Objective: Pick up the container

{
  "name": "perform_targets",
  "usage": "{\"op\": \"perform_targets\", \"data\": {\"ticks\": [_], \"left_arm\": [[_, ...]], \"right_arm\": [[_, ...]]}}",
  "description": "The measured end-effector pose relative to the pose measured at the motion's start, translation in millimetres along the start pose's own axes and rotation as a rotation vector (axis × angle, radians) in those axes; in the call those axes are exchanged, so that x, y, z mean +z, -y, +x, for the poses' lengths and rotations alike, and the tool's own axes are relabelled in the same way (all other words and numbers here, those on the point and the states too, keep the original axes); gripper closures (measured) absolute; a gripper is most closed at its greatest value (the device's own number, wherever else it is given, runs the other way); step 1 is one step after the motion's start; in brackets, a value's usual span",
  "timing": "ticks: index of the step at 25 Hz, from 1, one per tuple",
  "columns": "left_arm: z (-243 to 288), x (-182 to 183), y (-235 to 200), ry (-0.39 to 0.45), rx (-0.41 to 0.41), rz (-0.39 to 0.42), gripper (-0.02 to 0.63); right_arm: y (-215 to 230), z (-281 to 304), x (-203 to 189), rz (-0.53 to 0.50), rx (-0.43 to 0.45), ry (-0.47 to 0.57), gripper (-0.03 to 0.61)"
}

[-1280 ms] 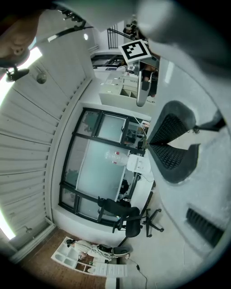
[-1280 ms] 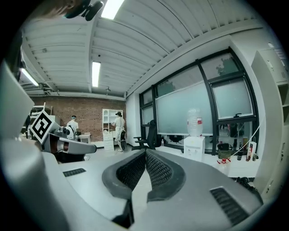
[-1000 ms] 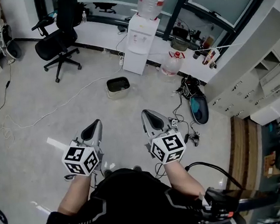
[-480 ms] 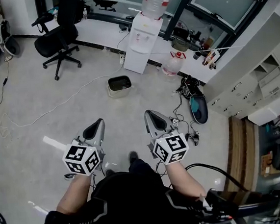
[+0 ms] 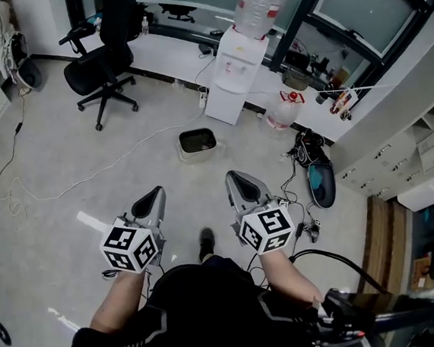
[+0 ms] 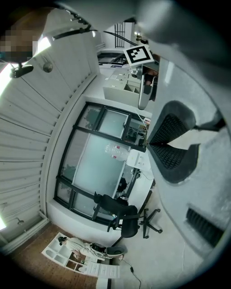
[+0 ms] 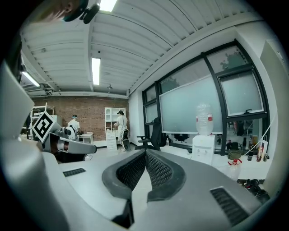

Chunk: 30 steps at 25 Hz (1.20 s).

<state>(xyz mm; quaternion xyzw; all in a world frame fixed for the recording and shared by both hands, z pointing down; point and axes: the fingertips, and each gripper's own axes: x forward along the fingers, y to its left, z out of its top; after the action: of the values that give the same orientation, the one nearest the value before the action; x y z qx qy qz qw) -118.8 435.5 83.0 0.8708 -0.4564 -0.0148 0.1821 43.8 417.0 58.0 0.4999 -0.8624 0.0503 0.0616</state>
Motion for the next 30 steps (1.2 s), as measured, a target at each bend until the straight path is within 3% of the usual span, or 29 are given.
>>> {"op": "perform_targets", "data": {"ticks": [12, 17, 30], "left_arm": [[119, 30, -28, -0.014, 0.050, -0.018, 0.604], [166, 36, -29, -0.031, 0.096, 0.032, 0.604], [248, 41, -51, -0.092, 0.159, 0.008, 0.604]], "right_arm": [[100, 79, 18, 0.028, 0.030, -0.008, 0.569], [146, 100, 17, 0.045, 0.030, -0.014, 0.569], [222, 149, 14, 0.089, 0.059, -0.017, 0.569]]}}
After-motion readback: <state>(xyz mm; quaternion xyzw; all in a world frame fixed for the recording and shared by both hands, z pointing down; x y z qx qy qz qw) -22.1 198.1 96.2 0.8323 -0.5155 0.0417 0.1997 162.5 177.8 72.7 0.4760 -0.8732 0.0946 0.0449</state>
